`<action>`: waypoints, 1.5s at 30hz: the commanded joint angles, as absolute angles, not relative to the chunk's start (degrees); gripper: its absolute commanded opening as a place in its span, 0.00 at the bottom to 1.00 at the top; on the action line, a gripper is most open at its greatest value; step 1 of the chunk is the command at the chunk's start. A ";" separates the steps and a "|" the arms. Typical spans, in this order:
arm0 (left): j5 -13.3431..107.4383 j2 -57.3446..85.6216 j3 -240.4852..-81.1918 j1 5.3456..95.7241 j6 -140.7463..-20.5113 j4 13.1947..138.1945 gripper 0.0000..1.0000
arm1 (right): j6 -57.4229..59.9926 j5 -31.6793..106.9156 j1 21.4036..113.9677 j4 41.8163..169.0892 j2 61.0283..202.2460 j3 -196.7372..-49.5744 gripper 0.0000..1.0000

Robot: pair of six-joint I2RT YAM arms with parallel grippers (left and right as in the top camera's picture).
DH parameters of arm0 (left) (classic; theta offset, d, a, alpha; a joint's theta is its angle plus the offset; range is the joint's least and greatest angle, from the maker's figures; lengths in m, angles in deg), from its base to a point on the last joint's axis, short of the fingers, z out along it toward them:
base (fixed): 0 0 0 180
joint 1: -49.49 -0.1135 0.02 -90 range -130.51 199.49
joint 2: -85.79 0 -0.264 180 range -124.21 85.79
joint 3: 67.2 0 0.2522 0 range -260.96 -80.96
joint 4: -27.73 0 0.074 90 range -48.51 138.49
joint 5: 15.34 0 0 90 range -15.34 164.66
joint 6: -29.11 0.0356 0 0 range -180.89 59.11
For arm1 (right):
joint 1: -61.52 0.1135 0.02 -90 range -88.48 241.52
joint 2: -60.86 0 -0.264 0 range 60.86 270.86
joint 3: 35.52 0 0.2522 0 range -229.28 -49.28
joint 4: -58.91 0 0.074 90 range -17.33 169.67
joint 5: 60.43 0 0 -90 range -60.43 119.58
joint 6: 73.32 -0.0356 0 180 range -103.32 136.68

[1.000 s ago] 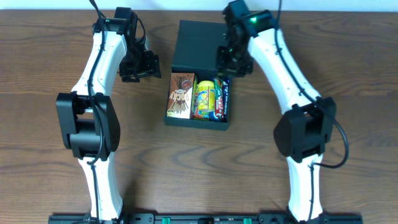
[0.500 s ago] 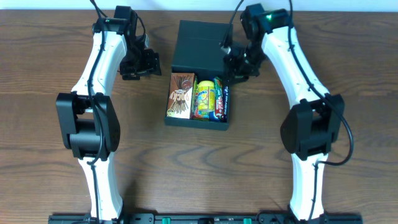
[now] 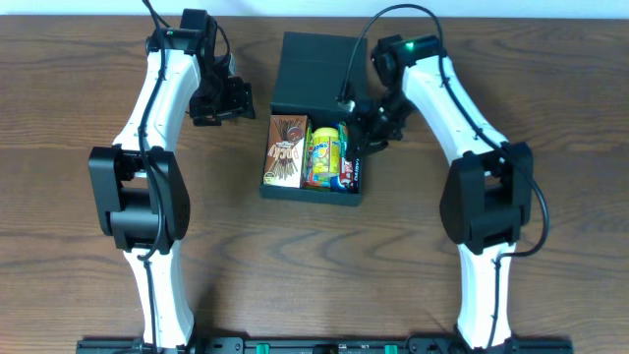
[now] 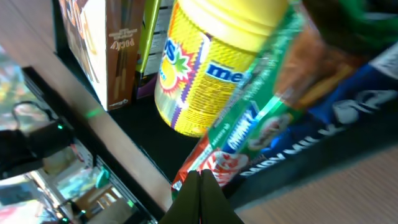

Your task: Pack container

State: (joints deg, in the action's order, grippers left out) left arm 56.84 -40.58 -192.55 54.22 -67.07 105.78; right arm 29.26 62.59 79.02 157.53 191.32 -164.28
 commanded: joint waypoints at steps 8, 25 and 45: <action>56.86 -39.75 -193.62 54.39 -67.33 105.98 0.75 | 27.36 53.91 81.75 155.38 190.55 -163.69 0.01; 56.88 -39.75 -193.62 54.39 -67.33 105.91 0.76 | 26.55 53.17 81.88 152.67 192.93 -163.43 0.01; 56.31 -39.75 -193.65 54.39 -67.35 100.34 0.38 | 26.29 48.89 74.89 150.77 191.58 -183.01 0.01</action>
